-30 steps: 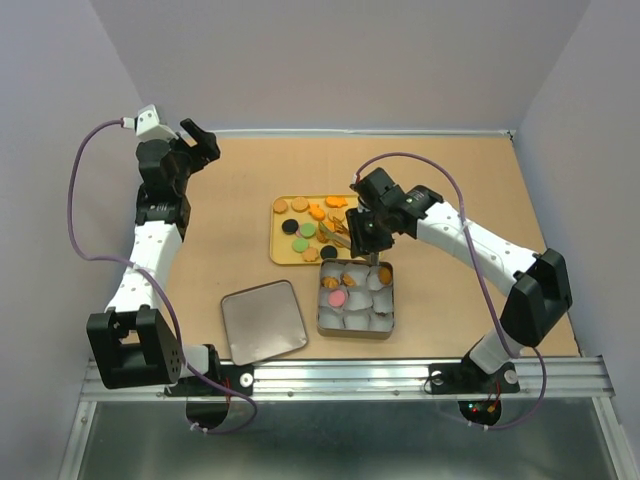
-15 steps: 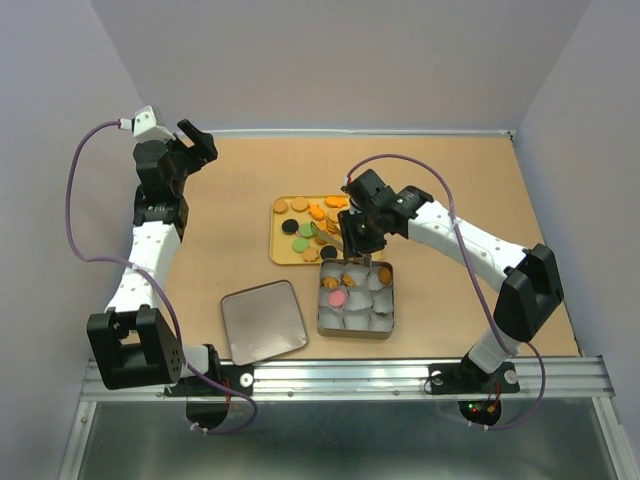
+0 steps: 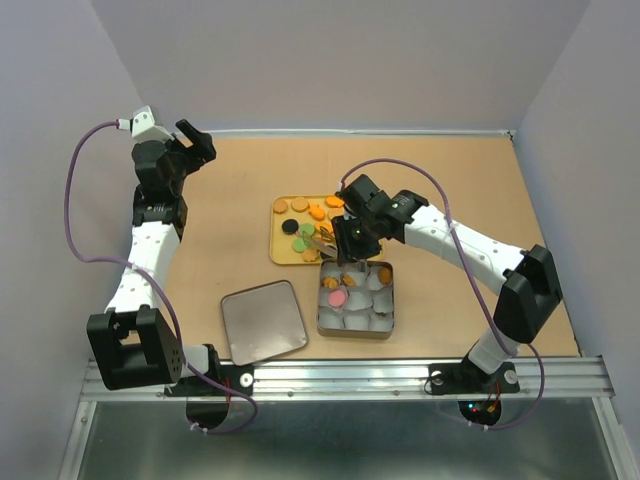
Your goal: Pack the cookies
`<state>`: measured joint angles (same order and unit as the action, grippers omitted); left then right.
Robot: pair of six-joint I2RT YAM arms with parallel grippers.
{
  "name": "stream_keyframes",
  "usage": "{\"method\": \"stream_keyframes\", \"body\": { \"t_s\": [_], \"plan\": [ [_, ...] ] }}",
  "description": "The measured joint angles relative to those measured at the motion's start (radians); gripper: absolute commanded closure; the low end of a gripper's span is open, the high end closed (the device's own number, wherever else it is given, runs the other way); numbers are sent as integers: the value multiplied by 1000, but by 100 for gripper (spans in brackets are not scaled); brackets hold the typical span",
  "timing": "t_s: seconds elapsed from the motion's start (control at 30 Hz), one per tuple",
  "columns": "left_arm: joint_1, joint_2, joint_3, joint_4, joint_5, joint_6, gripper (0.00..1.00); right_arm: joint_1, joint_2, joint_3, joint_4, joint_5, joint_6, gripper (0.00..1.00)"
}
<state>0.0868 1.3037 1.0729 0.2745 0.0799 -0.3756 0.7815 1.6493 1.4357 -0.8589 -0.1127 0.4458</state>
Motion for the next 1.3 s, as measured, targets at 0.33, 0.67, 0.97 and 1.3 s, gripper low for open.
{"method": "stream_keyframes", "body": {
  "t_s": [0.33, 0.67, 0.97, 1.3],
  "plan": [
    [0, -5, -2, 0, 4, 0, 9, 3, 0, -1, -23, 38, -2, 55],
    [0, -6, -2, 0, 8, 0, 9, 44, 41, 1, -34, 78, -5, 59],
    [0, -6, -2, 0, 11, 0, 9, 86, 87, 1, -58, 145, -2, 63],
    [0, -6, -2, 0, 11, 0, 9, 86, 84, 97, -124, 215, 0, 64]
  ]
}}
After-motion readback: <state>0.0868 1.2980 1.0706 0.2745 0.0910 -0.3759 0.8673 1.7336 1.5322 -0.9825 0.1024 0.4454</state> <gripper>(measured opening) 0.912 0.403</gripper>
